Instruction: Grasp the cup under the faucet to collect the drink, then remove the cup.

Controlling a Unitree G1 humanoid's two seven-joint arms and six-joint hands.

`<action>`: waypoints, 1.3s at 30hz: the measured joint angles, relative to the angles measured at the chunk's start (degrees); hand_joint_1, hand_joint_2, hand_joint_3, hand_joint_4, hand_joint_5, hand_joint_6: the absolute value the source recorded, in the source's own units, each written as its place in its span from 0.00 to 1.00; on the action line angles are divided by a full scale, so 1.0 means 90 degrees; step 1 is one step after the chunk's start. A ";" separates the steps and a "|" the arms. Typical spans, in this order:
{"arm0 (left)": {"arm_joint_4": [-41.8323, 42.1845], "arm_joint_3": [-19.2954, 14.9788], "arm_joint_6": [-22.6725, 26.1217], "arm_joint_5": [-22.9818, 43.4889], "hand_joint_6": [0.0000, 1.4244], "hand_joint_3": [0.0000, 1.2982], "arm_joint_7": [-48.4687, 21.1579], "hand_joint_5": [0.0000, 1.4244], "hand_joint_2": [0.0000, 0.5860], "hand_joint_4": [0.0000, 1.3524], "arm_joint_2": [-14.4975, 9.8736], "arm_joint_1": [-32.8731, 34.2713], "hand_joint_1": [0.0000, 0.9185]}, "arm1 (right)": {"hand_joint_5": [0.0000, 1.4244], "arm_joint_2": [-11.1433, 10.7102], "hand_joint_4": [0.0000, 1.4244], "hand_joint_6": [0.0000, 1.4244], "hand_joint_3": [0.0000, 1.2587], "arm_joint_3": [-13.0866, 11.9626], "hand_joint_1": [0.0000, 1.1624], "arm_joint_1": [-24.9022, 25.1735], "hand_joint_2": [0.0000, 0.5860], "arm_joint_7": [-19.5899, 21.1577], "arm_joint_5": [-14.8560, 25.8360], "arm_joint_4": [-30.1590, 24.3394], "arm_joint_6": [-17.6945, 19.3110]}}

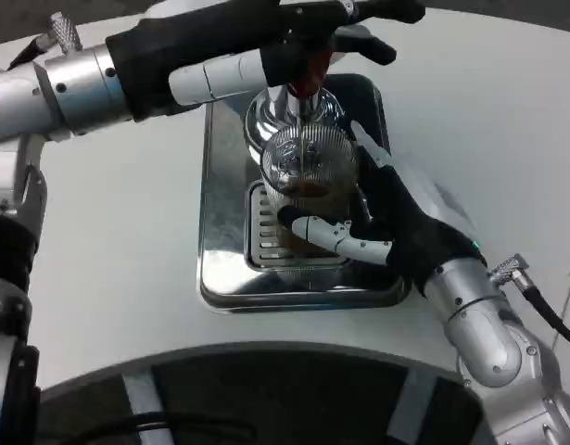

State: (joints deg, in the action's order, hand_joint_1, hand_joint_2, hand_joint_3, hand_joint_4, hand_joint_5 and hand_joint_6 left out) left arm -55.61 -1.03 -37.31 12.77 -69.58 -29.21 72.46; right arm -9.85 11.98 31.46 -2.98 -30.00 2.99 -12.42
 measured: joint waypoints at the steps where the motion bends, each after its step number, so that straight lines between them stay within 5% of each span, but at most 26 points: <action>1: -0.0006 0.0000 0.0000 -0.0001 0.01 0.09 0.0000 0.09 0.13 0.01 0.0000 0.0000 0.00 | 0.00 0.0003 0.00 0.00 0.00 0.0002 0.37 0.0007 0.30 0.0000 0.0004 0.0005 0.0000; 39: -0.0079 -0.0002 -0.0341 -0.0200 0.01 0.09 0.0051 0.10 0.13 0.02 -0.0006 -0.0005 0.00 | 0.00 0.0026 0.00 0.00 0.00 0.0021 0.37 0.0162 0.30 0.0055 0.0057 0.0169 0.0034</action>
State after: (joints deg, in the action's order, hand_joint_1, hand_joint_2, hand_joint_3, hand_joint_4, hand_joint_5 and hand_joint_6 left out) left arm -56.32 -1.05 -40.38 10.97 -69.12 -29.27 72.42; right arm -9.61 12.17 32.92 -2.48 -29.48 4.51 -12.11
